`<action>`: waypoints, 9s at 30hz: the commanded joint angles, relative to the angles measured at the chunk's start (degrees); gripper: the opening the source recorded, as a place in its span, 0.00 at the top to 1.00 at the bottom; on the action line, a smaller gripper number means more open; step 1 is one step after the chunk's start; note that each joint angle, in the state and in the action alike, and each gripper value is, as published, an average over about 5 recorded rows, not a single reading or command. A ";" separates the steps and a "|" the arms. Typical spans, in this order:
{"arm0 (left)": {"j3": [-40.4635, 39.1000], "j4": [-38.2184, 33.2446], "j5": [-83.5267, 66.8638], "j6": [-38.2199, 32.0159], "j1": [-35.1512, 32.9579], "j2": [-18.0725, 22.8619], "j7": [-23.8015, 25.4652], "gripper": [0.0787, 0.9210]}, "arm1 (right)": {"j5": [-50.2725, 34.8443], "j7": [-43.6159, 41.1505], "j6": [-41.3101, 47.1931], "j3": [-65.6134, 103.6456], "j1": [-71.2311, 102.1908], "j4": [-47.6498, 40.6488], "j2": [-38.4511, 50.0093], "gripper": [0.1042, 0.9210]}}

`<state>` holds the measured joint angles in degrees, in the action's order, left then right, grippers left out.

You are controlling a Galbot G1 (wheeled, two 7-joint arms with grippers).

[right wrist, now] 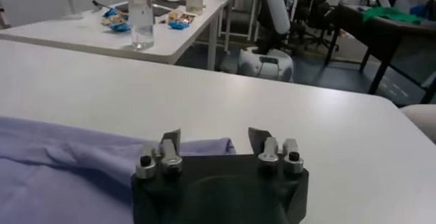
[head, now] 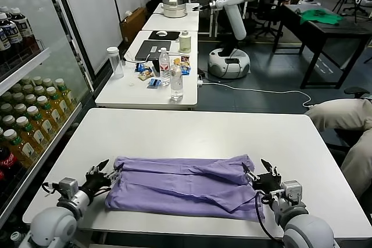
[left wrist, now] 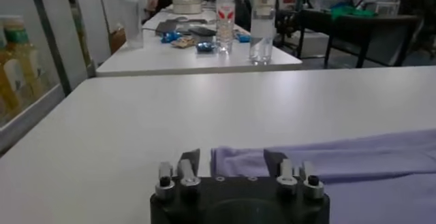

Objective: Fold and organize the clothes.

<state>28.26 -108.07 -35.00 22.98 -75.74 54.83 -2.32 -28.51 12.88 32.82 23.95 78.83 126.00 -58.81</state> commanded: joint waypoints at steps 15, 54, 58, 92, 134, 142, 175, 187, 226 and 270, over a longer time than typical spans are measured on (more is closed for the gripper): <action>-9.30 -1.79 -5.04 9.27 4.40 3.69 -22.52 0.14 | 3.62 -0.31 -0.32 -1.99 1.22 -0.66 -1.14 0.12; 1.43 -19.05 17.10 10.48 -2.16 -0.65 -14.14 0.98 | 5.25 -0.46 -0.97 -1.49 0.87 -0.56 -1.77 0.12; -9.80 -23.06 9.26 10.55 0.90 5.00 -14.03 0.98 | 5.23 -0.46 -1.00 -0.10 1.64 -0.08 -1.44 0.12; -14.25 -9.73 -1.56 10.36 11.30 12.80 -23.13 0.53 | 7.43 -0.53 -0.74 0.12 1.89 -0.43 -3.09 0.12; -5.46 -3.29 -0.40 8.16 1.27 11.78 -11.62 0.55 | 7.82 -0.64 -1.37 -0.57 0.48 -1.42 -2.80 0.12; 8.14 -12.20 1.18 10.21 -2.47 4.48 -10.44 0.83 | 7.57 -0.55 -1.53 -0.10 -0.04 -1.21 -2.32 0.12; -27.02 -8.56 11.30 8.15 9.39 34.46 -4.81 0.99 | 7.57 -0.43 -1.53 1.65 0.94 -0.36 -2.61 0.12; -17.09 -15.25 14.76 2.62 11.94 20.27 -6.87 0.67 | 3.18 -0.67 -0.98 5.88 -2.15 -0.12 0.53 0.12; -1.60 -10.63 21.90 -1.80 2.20 13.29 -4.17 0.12 | -11.57 -0.80 -5.30 -19.09 -12.63 -16.87 -12.06 0.65; -3.31 -2.99 29.27 -17.31 4.79 12.51 3.11 0.12 | 20.04 -10.82 -16.68 8.04 -13.37 -16.33 -4.47 0.30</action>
<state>25.53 -113.04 -8.00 12.66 -72.50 67.46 -1.37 -28.02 5.57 28.74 29.15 65.51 113.57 -58.43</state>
